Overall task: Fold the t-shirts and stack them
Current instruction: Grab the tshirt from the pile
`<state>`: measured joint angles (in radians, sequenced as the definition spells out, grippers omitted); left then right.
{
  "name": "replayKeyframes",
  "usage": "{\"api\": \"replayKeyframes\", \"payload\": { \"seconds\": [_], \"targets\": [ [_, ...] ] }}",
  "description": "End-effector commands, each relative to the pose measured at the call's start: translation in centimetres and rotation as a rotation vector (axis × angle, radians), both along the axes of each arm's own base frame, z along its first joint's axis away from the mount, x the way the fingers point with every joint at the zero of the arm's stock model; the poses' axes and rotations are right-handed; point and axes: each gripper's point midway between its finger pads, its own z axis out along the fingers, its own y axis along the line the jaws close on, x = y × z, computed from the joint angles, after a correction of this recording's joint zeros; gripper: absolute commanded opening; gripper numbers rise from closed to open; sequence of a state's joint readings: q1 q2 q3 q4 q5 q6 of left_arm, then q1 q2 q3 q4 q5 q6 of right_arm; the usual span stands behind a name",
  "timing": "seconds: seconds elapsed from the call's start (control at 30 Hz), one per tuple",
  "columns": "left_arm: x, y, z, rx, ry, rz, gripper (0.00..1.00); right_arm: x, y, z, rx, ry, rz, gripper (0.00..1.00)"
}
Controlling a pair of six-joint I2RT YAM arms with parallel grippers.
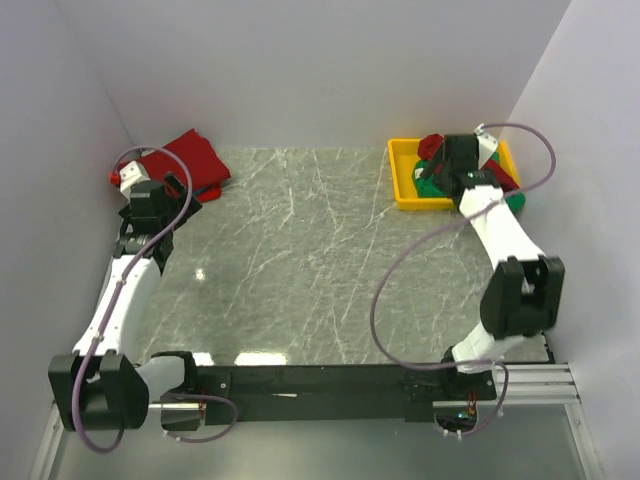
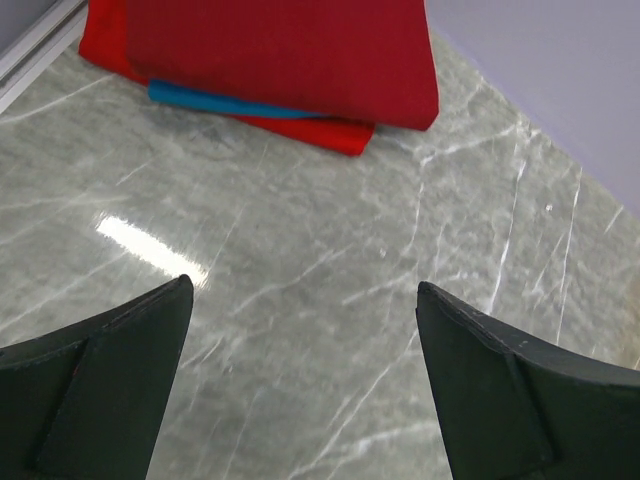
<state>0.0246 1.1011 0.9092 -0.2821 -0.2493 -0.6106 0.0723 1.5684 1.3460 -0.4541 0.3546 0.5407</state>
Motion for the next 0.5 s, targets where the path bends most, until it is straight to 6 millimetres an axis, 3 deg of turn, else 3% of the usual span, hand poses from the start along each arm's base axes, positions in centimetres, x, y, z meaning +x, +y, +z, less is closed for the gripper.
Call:
{"api": "replayKeyframes", "payload": {
  "seconds": [0.0, 0.03, 0.07, 0.1, 0.13, 0.2, 0.33, 0.43, 0.47],
  "targets": [
    [3.1, 0.6, 4.4, -0.006, -0.169, 0.049, 0.98, 4.4, -2.9, 0.9, -0.040, -0.045, -0.072, 0.93],
    [3.6, 0.5, 4.5, -0.017, -0.175, 0.050, 0.98, 5.6, -3.4, 2.0, -0.044, -0.067, -0.082, 0.93],
    [4.2, 0.5, 3.9, -0.027, -0.166, 0.050, 0.98, 6.2, -3.8, 1.8, -0.050, -0.059, -0.087, 0.93],
    [4.5, 0.4, 3.5, -0.035, -0.156, 0.053, 0.98, 6.7, -5.5, 0.1, -0.053, -0.015, -0.119, 0.93],
    [4.9, 0.3, 3.1, -0.061, -0.153, 0.059, 0.97, 7.5, -6.1, 0.8, -0.055, -0.030, -0.135, 0.92],
    [5.4, 0.2, 2.0, -0.085, -0.131, 0.069, 0.97, 8.1, -7.4, 0.1, -0.056, -0.023, -0.157, 0.92],
    [5.2, 0.0, -0.2, -0.123, -0.077, 0.086, 0.97, 9.1, -11.1, -1.5, -0.040, -0.026, -0.204, 0.92],
    [4.7, 0.0, -1.6, -0.116, -0.019, 0.087, 0.97, 10.0, -12.9, -2.8, -0.008, -0.035, -0.214, 0.91],
    [4.6, -0.1, -2.3, -0.114, 0.005, 0.086, 0.97, 10.6, -12.6, -3.2, 0.021, -0.040, -0.183, 0.91]
  ]
}}
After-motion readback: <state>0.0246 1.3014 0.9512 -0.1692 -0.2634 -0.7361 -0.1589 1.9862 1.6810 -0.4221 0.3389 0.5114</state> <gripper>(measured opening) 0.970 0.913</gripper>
